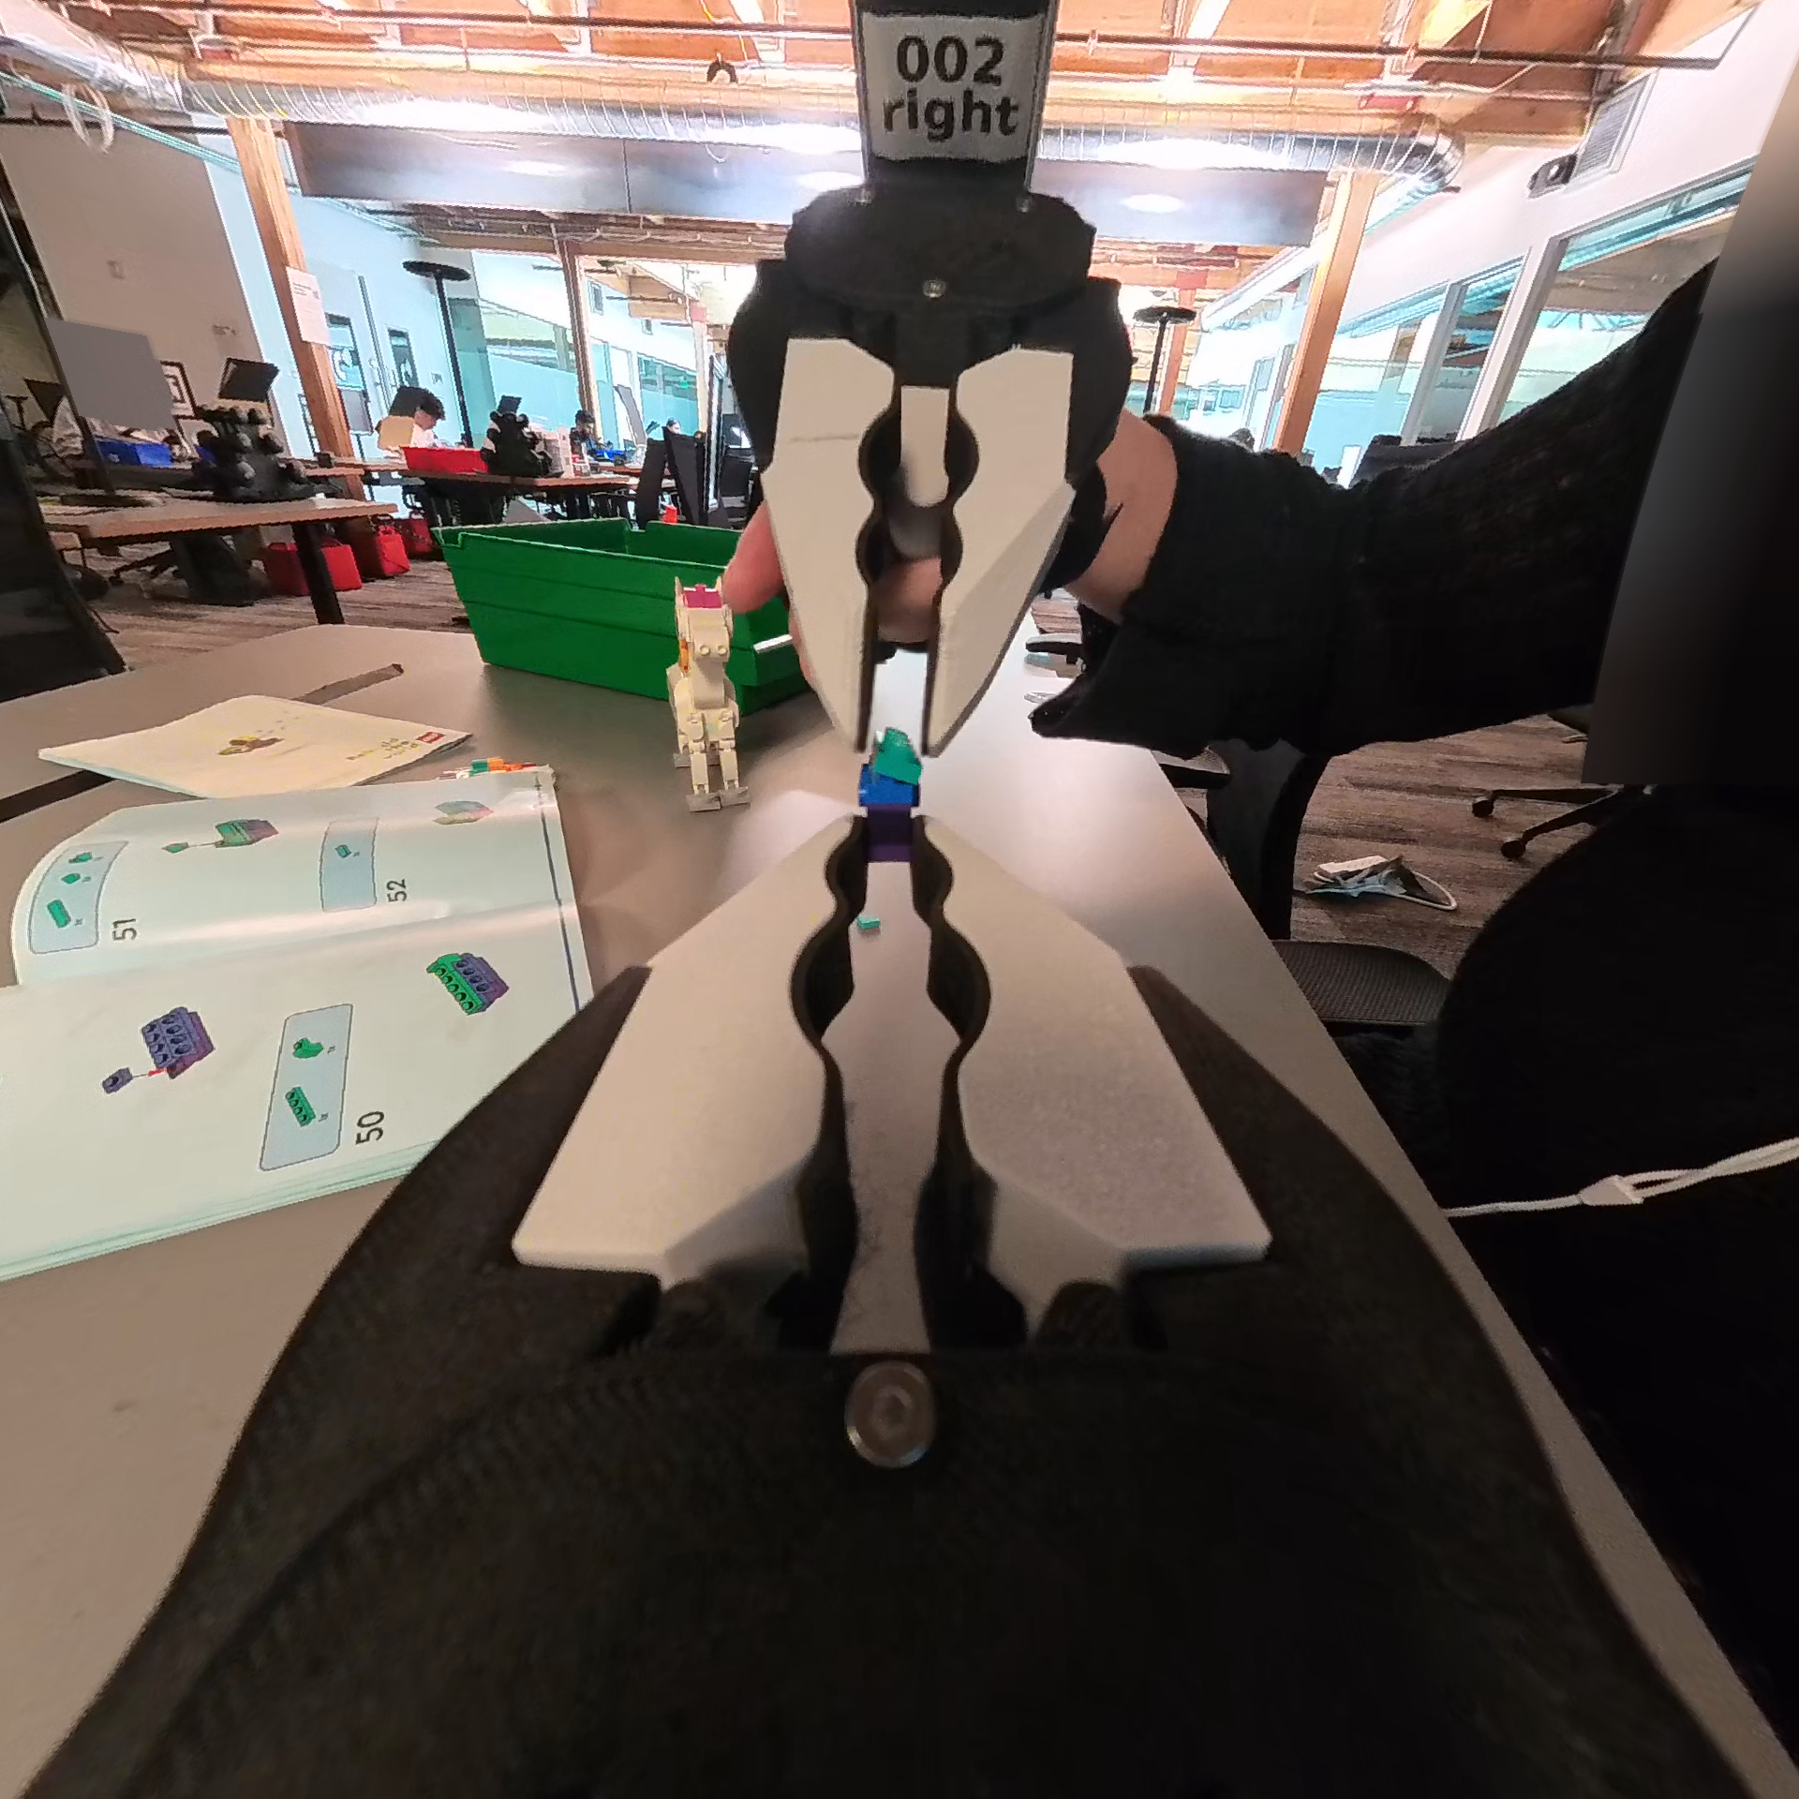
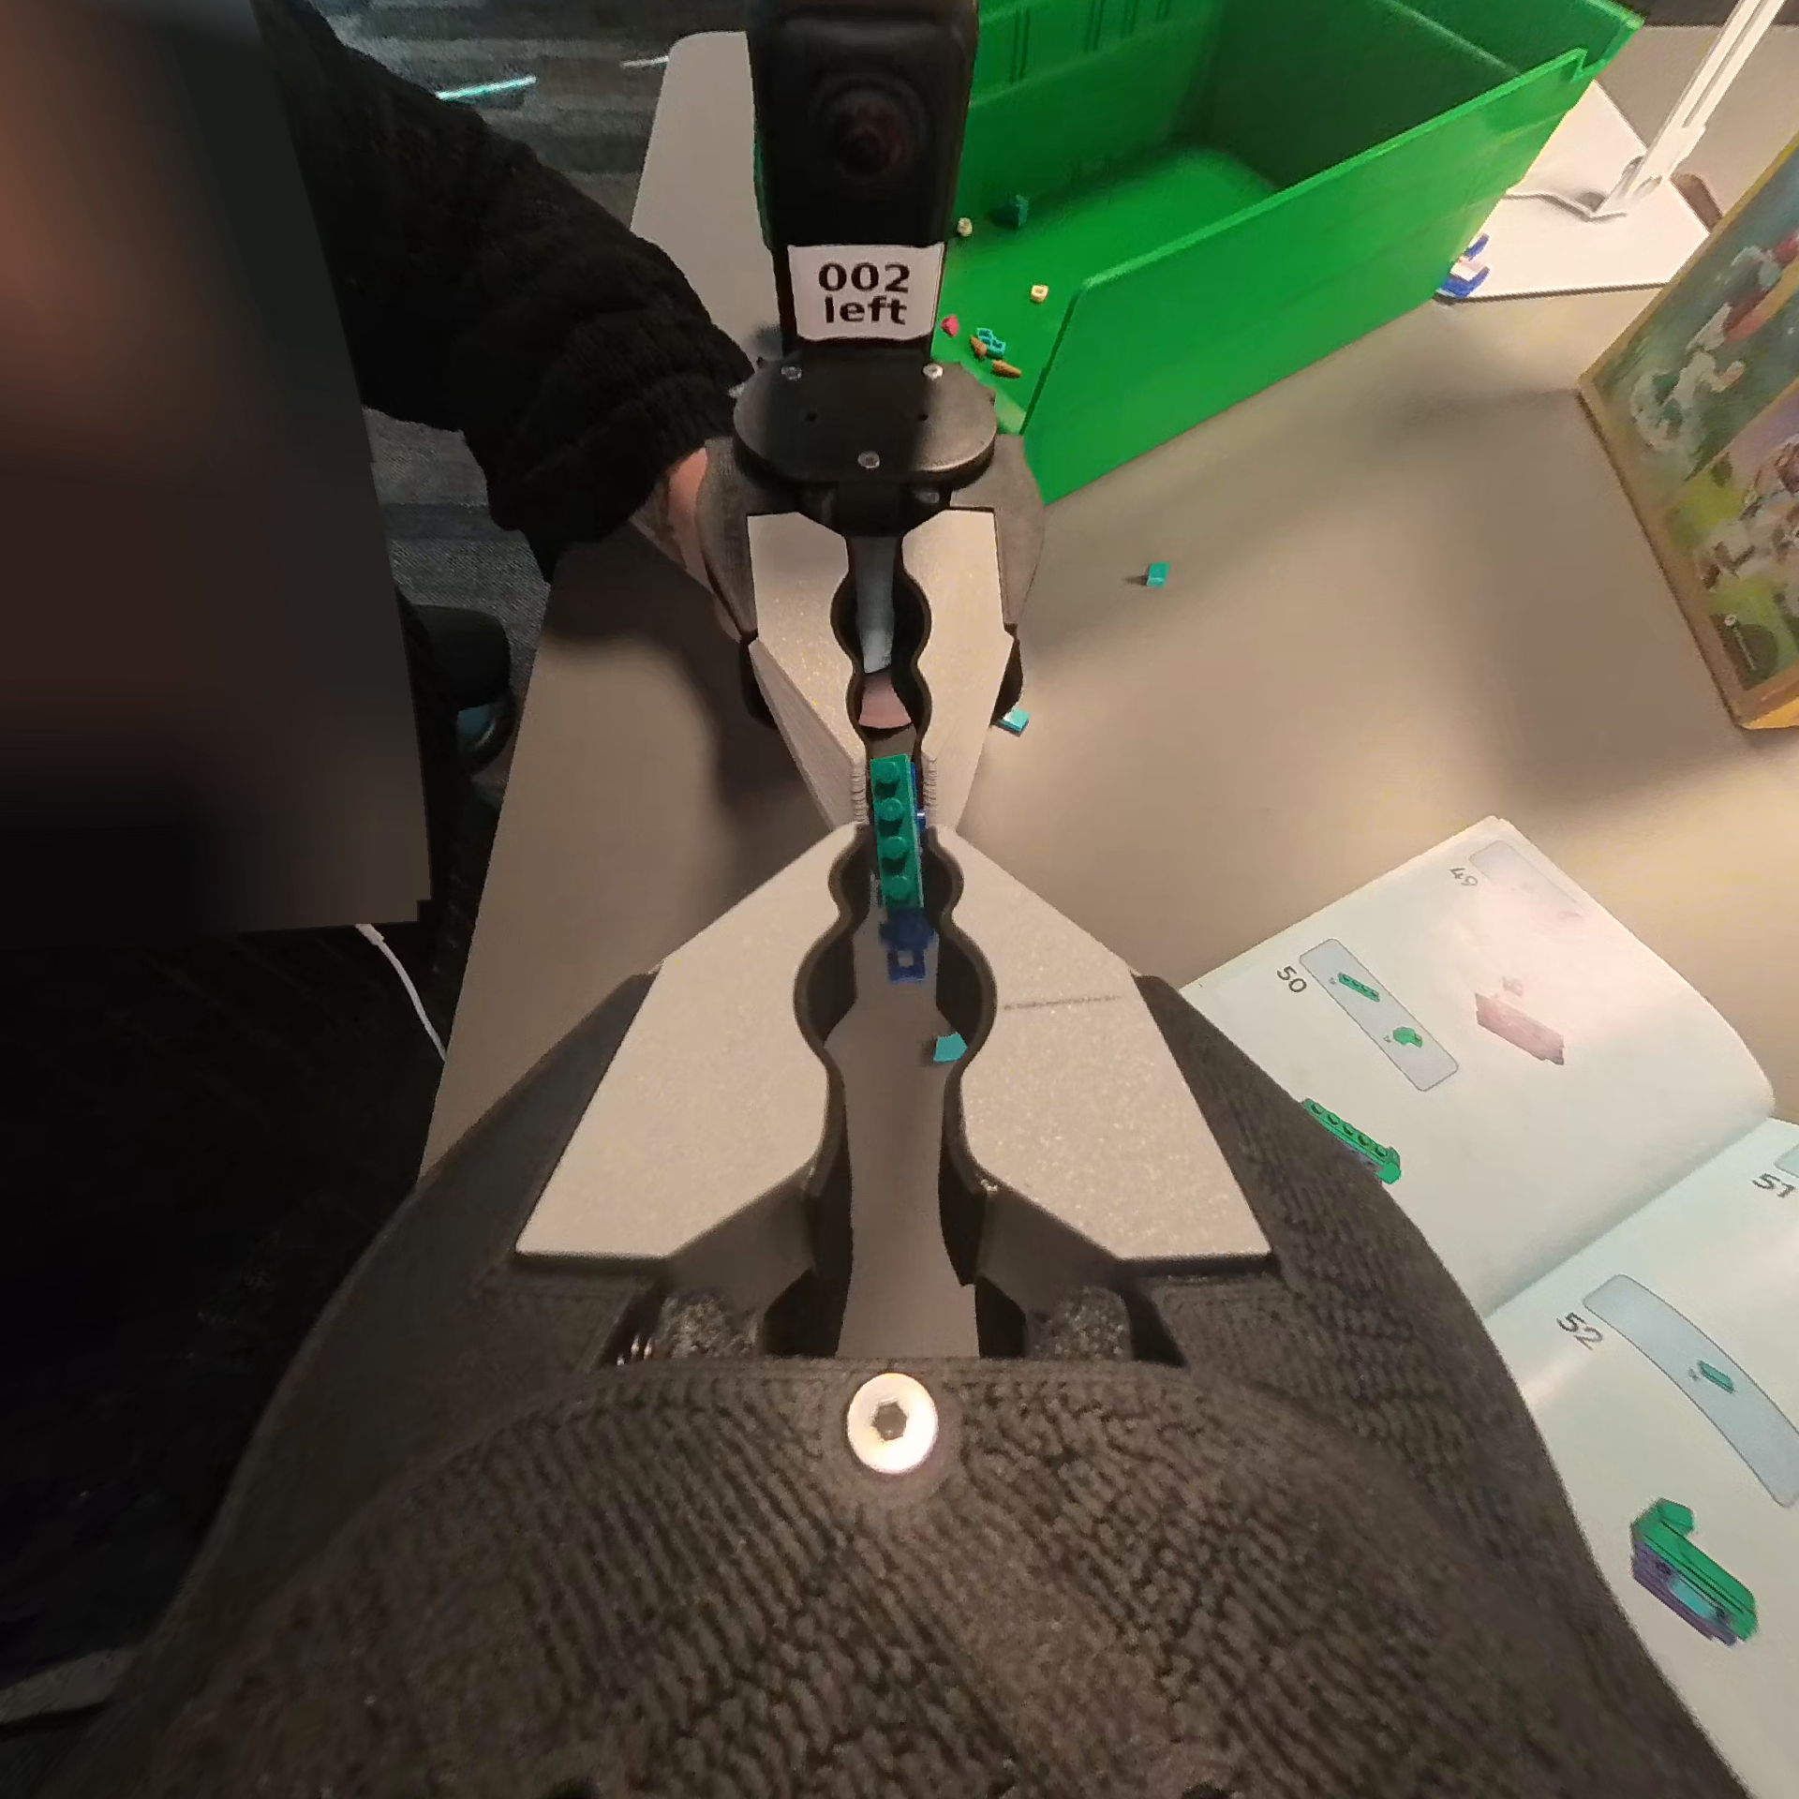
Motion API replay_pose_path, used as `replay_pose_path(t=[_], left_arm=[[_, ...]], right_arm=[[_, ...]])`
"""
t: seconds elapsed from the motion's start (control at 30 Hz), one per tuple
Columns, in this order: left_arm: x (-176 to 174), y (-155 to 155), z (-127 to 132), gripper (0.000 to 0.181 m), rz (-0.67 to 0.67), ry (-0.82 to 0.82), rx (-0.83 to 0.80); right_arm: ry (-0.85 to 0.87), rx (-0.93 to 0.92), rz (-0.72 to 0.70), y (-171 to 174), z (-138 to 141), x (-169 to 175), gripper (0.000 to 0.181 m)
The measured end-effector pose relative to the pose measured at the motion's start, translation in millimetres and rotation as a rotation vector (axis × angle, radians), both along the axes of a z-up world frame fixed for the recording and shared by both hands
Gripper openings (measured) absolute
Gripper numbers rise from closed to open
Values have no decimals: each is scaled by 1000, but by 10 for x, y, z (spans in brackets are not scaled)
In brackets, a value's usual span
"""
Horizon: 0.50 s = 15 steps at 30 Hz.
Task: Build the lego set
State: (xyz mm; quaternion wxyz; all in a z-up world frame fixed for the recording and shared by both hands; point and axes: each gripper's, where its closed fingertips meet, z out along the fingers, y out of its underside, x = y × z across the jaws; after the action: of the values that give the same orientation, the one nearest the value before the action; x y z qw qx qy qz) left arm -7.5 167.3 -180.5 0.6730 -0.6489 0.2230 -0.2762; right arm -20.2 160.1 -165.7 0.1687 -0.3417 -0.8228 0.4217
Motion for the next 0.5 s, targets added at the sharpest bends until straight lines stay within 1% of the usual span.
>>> replay_pose_path(t=[0.23,0.3,0.37,0.4,0.43,0.47,0.5], left_arm=[[-4,-1,6,7,2,-1,2],[-19,4,17,7,9,-15,1],[-58,13,43,8,16,-56,-9],[-84,19,58,8,21,-83,-15],[-113,27,71,8,25,-113,-23],[-140,34,82,8,28,-141,-31],[-162,40,88,8,29,-165,-38]], right_arm=[[8,-19,-15,13,12,-26,11],[27,-15,-20,25,43,-30,17],[100,16,-18,19,112,-31,31],[166,73,-24,28,133,-46,38],[254,171,-36,50,137,-75,45],[359,303,-50,79,134,-113,53],[466,457,-59,103,121,-147,56]])
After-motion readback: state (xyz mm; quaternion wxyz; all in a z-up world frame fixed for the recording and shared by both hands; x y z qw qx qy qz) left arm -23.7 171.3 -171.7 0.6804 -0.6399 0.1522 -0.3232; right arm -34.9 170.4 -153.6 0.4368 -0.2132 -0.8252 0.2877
